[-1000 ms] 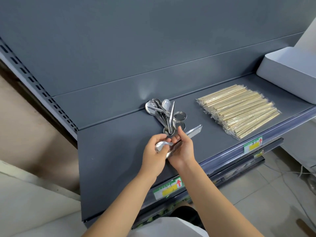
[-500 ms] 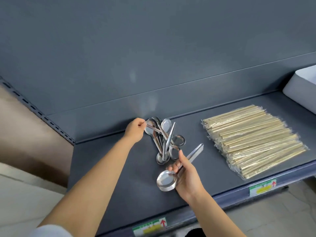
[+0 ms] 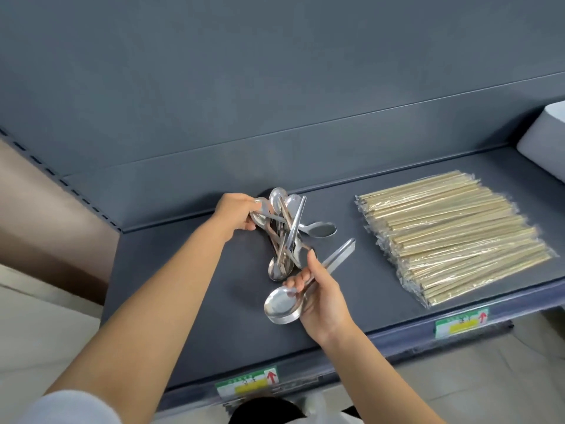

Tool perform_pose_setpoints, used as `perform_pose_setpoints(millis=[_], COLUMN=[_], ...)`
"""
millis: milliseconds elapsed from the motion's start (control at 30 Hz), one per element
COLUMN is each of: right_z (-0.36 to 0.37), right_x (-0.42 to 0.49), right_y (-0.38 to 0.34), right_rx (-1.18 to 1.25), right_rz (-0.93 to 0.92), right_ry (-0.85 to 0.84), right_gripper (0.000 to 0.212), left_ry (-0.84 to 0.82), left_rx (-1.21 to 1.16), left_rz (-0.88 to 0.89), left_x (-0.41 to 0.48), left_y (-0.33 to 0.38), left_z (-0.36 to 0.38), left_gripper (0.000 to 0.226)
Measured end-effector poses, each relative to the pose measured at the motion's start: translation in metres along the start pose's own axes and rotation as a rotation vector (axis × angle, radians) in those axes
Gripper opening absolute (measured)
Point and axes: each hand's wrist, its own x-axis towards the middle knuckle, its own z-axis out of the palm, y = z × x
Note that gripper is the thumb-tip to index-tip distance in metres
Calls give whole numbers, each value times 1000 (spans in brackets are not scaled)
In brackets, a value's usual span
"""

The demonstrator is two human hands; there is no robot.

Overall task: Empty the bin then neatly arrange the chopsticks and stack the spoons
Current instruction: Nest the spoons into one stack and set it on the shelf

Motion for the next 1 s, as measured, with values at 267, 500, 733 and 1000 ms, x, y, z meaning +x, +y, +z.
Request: perform_pose_setpoints(millis=[267,500,733,1000], right_z=[1,3,11,9], right_x=[-1,-1,-4,-6], right_y=[1,1,7,7], right_rx=[-8,8,32,89], right_rz=[-3,27,-2,-44], right_ry=[-23,-43,-42,-26], right_gripper=[39,33,33,61], left_ry=[171,311,231,109], left_rx=[-32,-71,-362,-8], left_rz=[11,-29,35,106], left_x=[-29,-81,-131,-163], left_y=[-7,-28,-38,-58], left_z=[-53,-107,-83,14], left_gripper=[4,4,17,26])
